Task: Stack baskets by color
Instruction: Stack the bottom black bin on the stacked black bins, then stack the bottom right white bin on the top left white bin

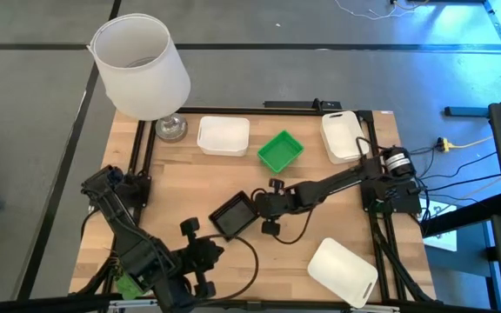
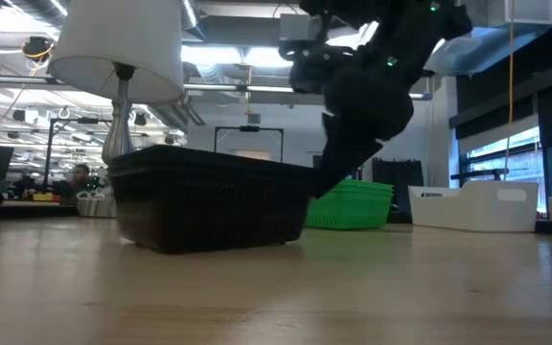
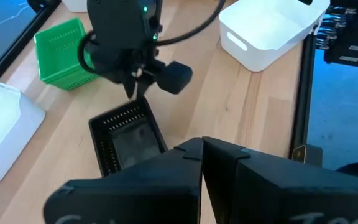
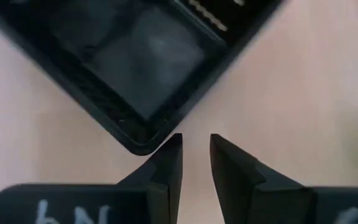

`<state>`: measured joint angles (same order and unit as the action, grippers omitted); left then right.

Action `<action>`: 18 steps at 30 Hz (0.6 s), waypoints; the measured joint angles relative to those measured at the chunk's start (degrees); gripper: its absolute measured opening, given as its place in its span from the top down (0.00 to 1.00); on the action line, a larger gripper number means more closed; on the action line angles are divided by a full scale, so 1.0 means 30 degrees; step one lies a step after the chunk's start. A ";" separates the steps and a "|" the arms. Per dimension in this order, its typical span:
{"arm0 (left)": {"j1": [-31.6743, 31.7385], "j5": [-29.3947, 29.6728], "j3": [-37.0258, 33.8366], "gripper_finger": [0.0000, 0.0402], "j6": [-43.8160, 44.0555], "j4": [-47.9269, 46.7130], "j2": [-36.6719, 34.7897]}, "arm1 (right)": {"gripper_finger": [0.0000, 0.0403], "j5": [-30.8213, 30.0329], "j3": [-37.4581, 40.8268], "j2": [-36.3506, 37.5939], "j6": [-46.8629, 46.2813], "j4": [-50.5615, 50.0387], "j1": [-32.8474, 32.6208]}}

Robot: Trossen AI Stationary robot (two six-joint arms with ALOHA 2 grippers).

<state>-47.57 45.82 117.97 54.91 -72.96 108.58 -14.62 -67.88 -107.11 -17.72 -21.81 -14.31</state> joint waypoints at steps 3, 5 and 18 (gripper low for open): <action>0.0007 0.0000 0.0000 1.00 0.0003 -0.0027 -0.0003 | 0.80 0.1741 0.0000 -0.0540 0.0846 0.2098 -0.0015; 0.0007 0.0000 0.0000 1.00 0.0003 -0.0033 0.0004 | 0.80 0.2609 0.0000 -0.0891 0.1457 0.3490 -0.0022; 0.0007 -0.0080 0.0000 1.00 0.0040 -0.0048 0.0004 | 0.80 0.3981 -0.0015 0.0269 0.4190 0.4532 -0.0662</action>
<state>-47.55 45.58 117.97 55.02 -73.10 108.60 -2.67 -67.92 -106.31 -5.15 -8.21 -16.29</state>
